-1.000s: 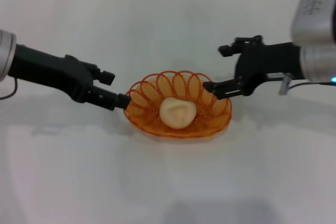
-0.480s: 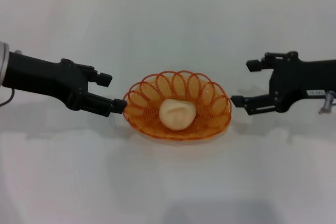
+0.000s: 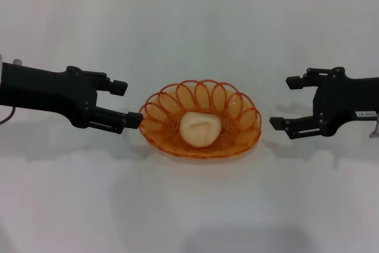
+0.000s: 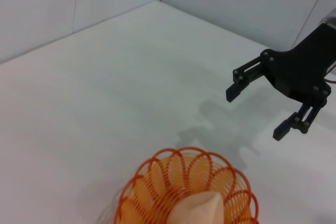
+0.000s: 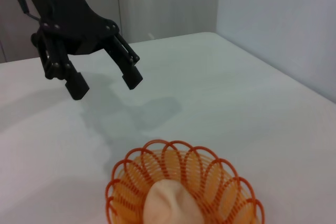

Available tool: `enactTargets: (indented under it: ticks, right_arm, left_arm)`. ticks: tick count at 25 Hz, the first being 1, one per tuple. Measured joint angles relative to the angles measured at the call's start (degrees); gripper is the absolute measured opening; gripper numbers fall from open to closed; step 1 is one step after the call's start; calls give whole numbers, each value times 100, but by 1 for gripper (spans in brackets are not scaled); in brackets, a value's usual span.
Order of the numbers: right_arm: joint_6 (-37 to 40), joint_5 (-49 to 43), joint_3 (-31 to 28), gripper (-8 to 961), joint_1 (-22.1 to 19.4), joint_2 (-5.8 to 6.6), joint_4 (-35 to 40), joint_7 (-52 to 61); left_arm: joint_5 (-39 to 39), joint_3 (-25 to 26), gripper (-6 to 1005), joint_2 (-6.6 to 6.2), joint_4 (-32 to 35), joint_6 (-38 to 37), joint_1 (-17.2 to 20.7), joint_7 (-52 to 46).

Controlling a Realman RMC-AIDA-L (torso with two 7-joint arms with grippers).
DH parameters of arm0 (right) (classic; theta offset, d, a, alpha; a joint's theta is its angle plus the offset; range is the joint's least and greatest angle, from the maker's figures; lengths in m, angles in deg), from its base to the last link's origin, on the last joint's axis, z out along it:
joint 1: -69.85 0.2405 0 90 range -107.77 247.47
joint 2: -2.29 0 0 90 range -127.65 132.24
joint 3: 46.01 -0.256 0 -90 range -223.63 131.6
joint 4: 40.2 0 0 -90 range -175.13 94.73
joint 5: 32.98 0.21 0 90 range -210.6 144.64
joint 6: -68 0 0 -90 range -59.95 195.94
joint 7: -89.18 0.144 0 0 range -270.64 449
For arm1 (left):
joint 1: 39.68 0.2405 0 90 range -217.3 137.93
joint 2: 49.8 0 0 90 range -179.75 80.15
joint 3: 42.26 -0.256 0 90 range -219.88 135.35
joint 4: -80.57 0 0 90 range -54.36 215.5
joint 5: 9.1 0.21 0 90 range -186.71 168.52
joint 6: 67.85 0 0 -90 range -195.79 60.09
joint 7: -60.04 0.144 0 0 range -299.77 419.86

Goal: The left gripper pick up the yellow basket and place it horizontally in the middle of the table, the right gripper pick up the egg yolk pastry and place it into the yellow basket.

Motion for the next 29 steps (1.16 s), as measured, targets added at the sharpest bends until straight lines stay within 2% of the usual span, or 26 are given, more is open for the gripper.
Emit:
enactTargets:
  ticks: [17,29]
  right_arm:
    - [216,11,-54,871,33,0,36,-57]
    - [217,11,-54,871,32,0,48,-55]
  left_arm:
    - [-139,-10,861,1,0,-40,24,44]
    - [-153,-21,861,48,0,-42,-14,56]
